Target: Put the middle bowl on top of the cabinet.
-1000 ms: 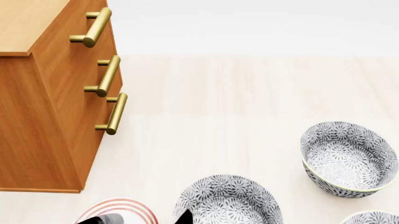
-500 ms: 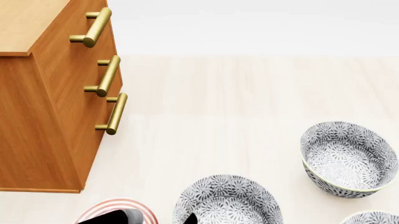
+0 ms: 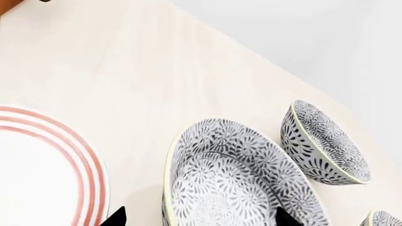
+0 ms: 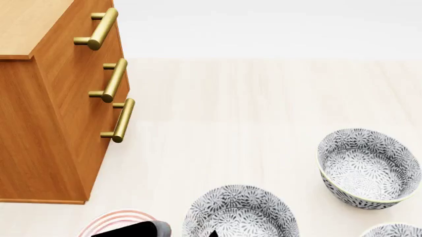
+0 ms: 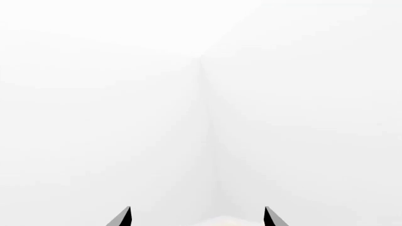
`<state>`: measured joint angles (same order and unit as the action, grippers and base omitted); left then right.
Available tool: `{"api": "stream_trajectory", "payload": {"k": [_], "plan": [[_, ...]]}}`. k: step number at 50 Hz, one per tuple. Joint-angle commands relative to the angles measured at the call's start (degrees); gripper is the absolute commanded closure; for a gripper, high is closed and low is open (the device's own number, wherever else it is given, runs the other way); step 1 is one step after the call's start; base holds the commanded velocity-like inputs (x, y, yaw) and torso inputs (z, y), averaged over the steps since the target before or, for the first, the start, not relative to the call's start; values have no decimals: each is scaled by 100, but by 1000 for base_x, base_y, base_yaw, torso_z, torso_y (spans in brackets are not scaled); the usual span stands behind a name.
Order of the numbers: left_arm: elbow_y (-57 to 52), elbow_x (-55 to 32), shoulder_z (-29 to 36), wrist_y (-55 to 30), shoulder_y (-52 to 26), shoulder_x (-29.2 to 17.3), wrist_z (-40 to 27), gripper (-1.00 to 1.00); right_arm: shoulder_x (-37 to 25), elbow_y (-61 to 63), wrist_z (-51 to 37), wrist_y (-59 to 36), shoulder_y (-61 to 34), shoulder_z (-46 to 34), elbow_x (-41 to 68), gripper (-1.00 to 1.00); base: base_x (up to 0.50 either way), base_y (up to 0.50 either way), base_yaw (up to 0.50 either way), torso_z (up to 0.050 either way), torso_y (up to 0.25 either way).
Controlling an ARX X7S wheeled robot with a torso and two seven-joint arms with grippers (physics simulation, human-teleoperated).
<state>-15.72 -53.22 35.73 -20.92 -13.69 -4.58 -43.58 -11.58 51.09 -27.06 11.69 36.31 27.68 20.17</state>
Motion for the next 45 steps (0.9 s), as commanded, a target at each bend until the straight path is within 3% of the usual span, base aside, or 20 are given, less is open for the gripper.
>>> {"api": "stream_trajectory", "payload": {"k": [1,45], "plan": [[238,-31,115,67,-102,9,38,-100,-2,32,-11,67,74,30,26,-100,0,0,0,0,0],[1153,-151,484,486,-371,51,251,-100,38,87,5,269,249,92,51,-100,0,0,0,0,0]]}}
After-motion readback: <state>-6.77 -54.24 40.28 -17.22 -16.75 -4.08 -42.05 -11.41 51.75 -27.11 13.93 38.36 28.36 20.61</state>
